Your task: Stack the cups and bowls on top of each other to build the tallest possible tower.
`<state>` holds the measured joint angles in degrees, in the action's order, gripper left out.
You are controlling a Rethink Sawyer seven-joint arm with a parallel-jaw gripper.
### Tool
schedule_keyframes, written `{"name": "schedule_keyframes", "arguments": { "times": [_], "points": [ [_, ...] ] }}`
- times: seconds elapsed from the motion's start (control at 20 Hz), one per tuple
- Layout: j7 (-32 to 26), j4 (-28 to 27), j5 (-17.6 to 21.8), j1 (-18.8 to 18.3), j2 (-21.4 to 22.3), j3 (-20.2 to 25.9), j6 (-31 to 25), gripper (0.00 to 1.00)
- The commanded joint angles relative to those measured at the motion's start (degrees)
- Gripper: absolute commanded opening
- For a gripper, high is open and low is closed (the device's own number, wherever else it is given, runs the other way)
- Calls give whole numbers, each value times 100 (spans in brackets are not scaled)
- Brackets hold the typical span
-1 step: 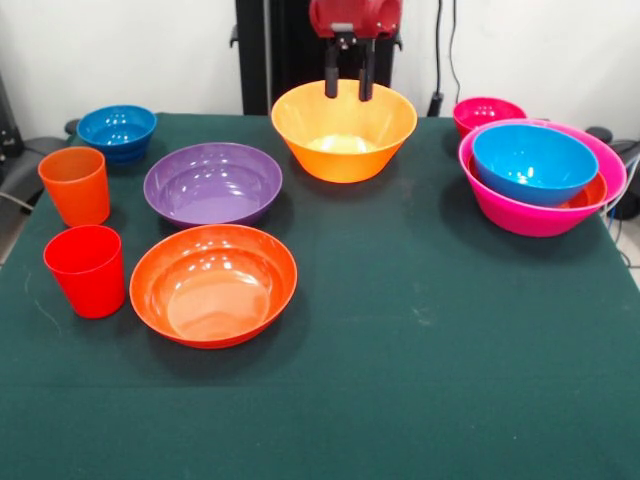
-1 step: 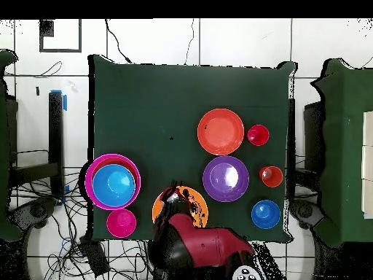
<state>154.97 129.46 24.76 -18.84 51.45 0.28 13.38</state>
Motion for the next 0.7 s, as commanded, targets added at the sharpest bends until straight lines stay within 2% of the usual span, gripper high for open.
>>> {"name": "schedule_keyframes", "arguments": {
  "times": [0.05, 0.5, 0.7],
  "points": [
    [251, 30, 99, -25, 43, 999, -410, 100],
    [565, -3, 85, -166, -295, 1289, 162, 100],
    [676, -97, -16, -41, -460, 1345, 433, 100]
  ]
}}
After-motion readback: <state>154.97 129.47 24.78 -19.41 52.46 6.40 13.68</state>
